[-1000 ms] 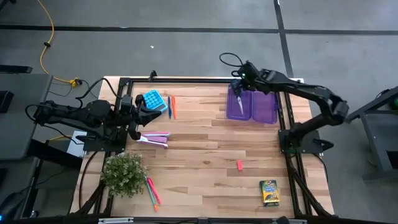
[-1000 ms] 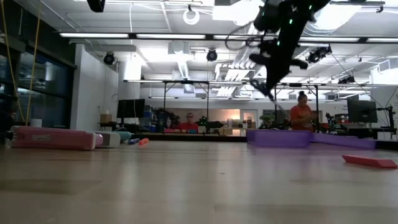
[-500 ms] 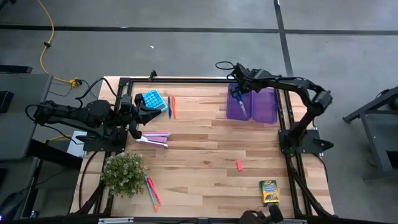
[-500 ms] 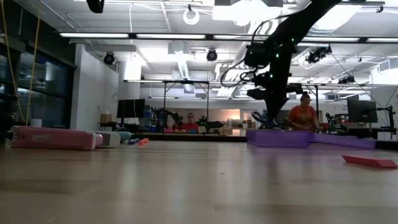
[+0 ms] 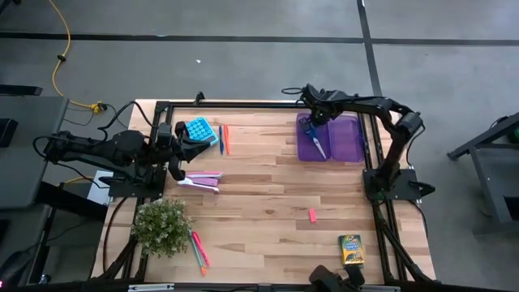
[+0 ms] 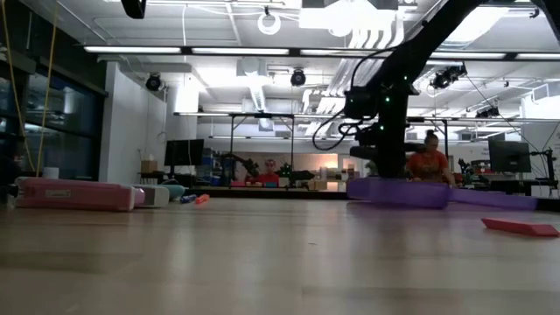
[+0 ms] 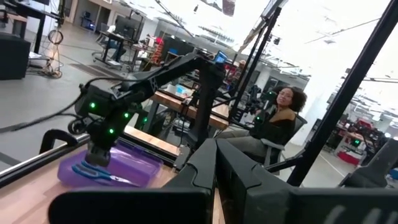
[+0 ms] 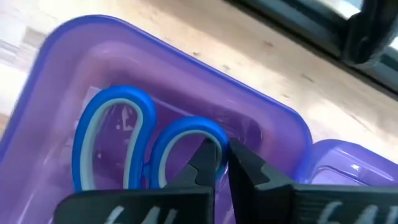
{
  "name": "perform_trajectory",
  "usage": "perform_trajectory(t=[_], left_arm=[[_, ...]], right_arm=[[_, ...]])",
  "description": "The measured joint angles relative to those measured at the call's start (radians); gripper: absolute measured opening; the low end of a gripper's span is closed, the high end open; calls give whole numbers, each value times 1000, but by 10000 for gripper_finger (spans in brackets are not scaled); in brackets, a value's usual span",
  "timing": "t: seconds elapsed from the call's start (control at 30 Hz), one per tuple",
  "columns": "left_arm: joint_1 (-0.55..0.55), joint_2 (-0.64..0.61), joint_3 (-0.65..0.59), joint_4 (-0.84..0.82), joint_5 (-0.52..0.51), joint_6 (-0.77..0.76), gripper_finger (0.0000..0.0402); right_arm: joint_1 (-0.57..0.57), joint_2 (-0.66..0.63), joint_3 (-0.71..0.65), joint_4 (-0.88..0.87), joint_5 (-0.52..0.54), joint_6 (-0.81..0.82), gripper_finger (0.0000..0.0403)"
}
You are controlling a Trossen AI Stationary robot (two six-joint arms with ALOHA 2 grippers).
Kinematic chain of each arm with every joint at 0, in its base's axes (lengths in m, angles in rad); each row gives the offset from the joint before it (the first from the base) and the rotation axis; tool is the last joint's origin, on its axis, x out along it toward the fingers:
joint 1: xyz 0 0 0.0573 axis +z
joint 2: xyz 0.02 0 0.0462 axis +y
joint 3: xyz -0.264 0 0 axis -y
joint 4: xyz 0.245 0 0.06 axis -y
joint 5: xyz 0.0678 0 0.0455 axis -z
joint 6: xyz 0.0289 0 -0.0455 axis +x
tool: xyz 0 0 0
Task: Pack school essentials
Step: Put the blue scissors into the violet supply box
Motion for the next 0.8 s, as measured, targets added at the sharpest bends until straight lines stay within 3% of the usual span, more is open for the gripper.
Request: perform_trajectory(t=[0.43, 0.8], left_arm=[[0, -3, 0, 2, -20, 0, 0], [0, -3, 0, 0, -19, 0, 0]], right_arm=[[1, 17, 0, 17, -27, 8, 1], [10, 17, 0, 63, -57, -7, 51]])
